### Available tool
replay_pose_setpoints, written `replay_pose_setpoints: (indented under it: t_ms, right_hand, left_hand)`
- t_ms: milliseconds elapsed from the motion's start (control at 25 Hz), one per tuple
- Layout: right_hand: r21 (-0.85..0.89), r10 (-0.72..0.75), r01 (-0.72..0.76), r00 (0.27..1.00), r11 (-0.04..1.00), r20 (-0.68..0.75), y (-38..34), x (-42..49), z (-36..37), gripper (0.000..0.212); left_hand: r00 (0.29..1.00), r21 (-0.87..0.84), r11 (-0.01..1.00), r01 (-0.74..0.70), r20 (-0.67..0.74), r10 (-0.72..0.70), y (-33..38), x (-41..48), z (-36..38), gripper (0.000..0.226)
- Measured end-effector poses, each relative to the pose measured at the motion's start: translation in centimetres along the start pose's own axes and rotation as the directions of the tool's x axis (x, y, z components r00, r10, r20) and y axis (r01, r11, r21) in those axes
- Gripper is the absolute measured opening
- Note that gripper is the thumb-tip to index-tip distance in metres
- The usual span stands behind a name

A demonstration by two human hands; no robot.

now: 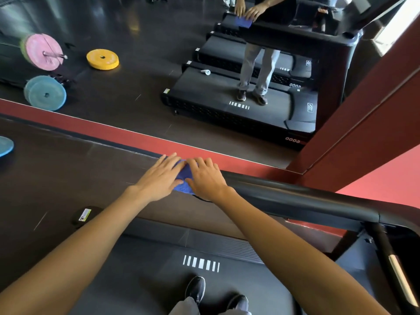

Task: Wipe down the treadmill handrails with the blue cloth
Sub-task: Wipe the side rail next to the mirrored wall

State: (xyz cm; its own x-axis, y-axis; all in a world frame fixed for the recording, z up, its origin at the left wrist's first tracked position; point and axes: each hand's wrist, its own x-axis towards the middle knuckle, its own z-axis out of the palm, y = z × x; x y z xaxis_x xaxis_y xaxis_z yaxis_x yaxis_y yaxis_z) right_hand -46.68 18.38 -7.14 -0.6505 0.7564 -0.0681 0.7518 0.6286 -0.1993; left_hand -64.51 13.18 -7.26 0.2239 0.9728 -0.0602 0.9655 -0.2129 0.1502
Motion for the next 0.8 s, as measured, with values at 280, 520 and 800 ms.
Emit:
replay_pose_setpoints:
  t_ms: [280, 520, 800]
  right_hand:
    - [-0.075, 0.080, -0.084, 0.995, 0.994, -0.060, 1.8, -2.8, 2.3, 0.059]
    - [0.002, 0.277, -0.282, 0.943, 0.959, -0.185, 9.0, -9.6, 1.7, 0.052]
    - [0.117, 0.481, -0.469, 0.823, 0.875, -0.301, 21.0, -18.8, 0.9, 0.046]
  left_hand:
    - [0.993, 0.229, 0.967, -0.114, -0.007, 0.118, 3.6, 2.3, 3.0, 0.068]
    - [0.980, 0.317, 0.929, -0.193, 0.025, 0.195, 14.7, 6.3, 5.2, 0.082]
    - [0.949, 0.315, 0.897, -0.310, 0.044, 0.313, 29.9, 12.0, 6.2, 0.076]
